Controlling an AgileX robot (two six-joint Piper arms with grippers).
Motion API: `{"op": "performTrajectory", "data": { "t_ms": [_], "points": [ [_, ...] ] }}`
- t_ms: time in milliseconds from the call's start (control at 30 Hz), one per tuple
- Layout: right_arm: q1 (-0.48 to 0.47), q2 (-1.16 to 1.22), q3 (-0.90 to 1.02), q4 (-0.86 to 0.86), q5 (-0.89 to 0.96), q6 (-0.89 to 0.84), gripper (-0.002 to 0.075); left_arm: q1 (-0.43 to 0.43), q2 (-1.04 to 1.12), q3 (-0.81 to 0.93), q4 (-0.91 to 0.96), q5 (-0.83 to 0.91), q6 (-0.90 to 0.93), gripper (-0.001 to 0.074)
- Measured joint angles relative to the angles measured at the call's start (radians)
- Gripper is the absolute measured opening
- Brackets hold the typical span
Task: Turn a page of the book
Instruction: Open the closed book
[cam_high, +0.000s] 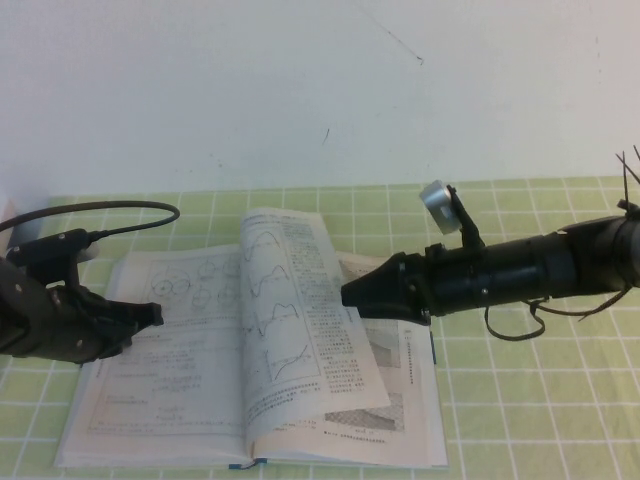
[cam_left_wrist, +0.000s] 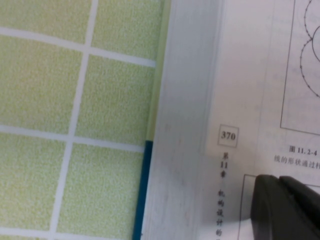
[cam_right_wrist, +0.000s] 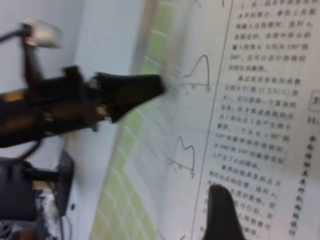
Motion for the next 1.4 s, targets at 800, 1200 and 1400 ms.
{"op": "performTrajectory", "data": {
  "t_ms": [800, 1200, 1400],
  "points": [
    [0.086, 0.002, -0.198, 0.013, 0.153, 0.089, 0.0412, -0.194, -0.454, 0.047, -0.245, 0.44, 0.319, -0.0004],
    [0.089, 0.002, -0.264, -0.054, 0.155, 0.144, 0.0412, -0.467, -0.657, 0.233, -0.126, 0.373, 0.307, -0.0004],
    [0.089, 0.002, -0.264, -0.074, 0.15, 0.171, 0.0412, -0.581, -0.659, 0.296, -0.137, 0.229, 0.303, -0.0004]
  ]
}}
